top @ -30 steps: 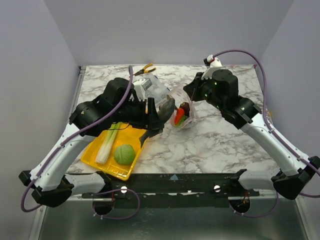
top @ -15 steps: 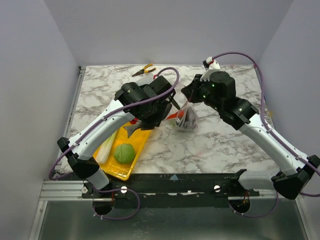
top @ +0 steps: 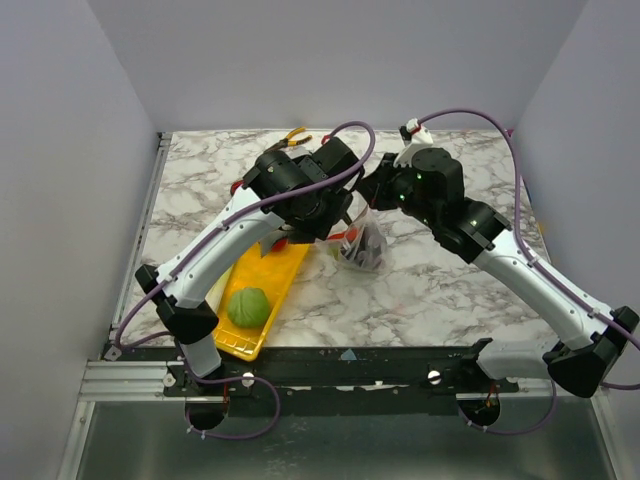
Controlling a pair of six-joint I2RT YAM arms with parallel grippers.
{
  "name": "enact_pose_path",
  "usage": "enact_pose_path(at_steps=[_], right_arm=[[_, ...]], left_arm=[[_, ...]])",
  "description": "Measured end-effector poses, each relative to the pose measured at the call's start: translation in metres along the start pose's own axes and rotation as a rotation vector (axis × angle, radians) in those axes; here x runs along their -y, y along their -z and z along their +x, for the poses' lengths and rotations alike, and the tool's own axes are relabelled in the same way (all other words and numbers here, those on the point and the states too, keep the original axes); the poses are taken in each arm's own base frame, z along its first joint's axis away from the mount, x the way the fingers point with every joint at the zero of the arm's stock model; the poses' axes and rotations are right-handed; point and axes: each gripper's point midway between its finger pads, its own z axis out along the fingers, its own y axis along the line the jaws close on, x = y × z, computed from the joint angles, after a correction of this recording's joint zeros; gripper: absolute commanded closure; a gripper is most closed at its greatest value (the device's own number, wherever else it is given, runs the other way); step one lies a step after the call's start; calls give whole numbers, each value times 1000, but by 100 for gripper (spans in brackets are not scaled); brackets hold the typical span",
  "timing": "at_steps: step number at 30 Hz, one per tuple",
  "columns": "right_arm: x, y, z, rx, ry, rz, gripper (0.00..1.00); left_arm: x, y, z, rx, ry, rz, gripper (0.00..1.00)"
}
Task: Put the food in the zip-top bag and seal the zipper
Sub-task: Place the fake fish in the zipper food storage bag.
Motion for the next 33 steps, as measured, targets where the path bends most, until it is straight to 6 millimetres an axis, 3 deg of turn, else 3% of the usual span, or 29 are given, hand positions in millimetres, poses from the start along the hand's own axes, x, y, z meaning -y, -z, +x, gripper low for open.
enact_pose_path(at_steps=[3, 16, 20, 25, 28, 31, 33], right_arm=[[-2, -1, 2, -2, -6, -4, 99], [-6, -7, 6, -10, -29, -17, 99], [-7, -7, 8, -13, -29, -19, 99], [-7, -7, 11, -19, -28, -19, 99], [-7, -7, 11, -21, -28, -21, 99], [-6, -8, 12, -24, -27, -21, 99], [-6, -8, 14, -26, -27, -20, 99]], left_arm=[[3, -4, -8, 7, -7, -5, 74], [0, -3, -19, 49, -29, -26, 2], [5, 1, -23, 102, -13, 28, 2], [-1, 24, -23, 200, 30, 93, 4], [-10, 40, -16, 265, 64, 131, 17], [-17, 50, 1, 306, 107, 203, 39], [-17, 50, 14, 301, 125, 252, 44]])
